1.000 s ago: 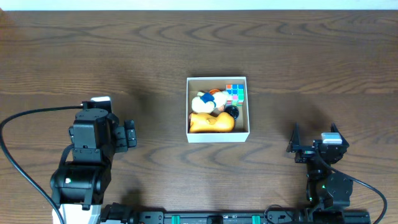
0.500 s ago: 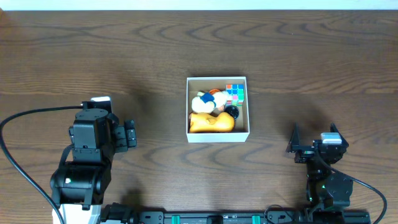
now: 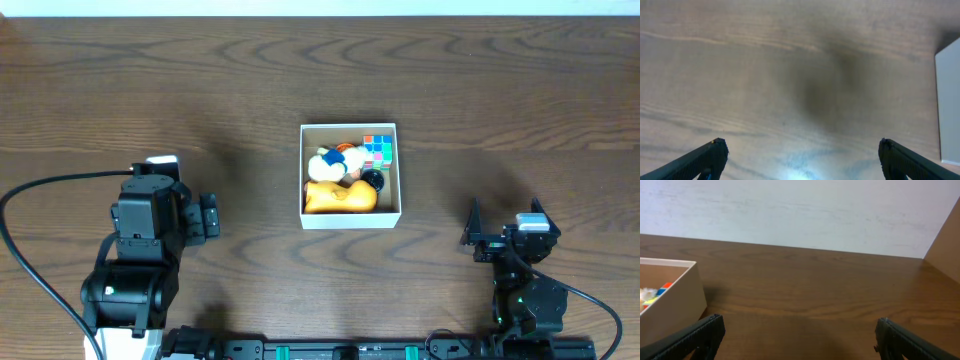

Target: Pack container

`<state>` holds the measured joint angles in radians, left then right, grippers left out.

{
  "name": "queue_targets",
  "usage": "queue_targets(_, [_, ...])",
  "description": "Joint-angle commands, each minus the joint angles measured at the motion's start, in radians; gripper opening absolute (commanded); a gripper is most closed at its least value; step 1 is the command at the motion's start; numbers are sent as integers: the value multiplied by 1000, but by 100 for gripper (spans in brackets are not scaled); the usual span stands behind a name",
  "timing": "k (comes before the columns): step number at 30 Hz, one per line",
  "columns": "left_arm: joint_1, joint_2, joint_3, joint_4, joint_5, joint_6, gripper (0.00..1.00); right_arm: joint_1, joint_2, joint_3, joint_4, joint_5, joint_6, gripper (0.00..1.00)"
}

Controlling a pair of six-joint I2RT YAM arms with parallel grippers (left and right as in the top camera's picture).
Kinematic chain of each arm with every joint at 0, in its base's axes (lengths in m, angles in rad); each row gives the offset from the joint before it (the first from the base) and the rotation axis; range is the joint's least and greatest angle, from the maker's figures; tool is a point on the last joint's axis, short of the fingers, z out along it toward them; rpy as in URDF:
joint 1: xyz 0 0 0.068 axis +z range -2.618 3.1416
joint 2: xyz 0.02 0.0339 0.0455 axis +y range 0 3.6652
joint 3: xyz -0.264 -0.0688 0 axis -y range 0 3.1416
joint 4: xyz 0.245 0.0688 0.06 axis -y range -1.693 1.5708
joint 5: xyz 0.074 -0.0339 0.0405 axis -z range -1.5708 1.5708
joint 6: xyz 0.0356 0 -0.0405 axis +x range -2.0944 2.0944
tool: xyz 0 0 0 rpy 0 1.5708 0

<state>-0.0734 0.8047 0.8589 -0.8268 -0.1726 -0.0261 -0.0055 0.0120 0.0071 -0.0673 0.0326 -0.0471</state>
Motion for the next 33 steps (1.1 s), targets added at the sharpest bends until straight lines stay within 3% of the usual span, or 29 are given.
queue_targets(1, [8,-65,-5,-29,-14,-2,98,-11,-5,-2,-5,-11,1,99])
queue_targets(9, [31,-379,-195,16,34,-46,98,-11,-5,-2,-5,-11,1,99])
queue_targets(16, [63,-631,-494,375,34,-58,98,-11,-5,-2,-5,-11,1,99])
queue_targets(25, [101,-716,-725,705,60,43,98,-11,-5,-2,-5,-11,1,99])
queue_targets(33, [120,-775,-851,755,92,48,98,-11,-5,-2,-5,-11,1,99])
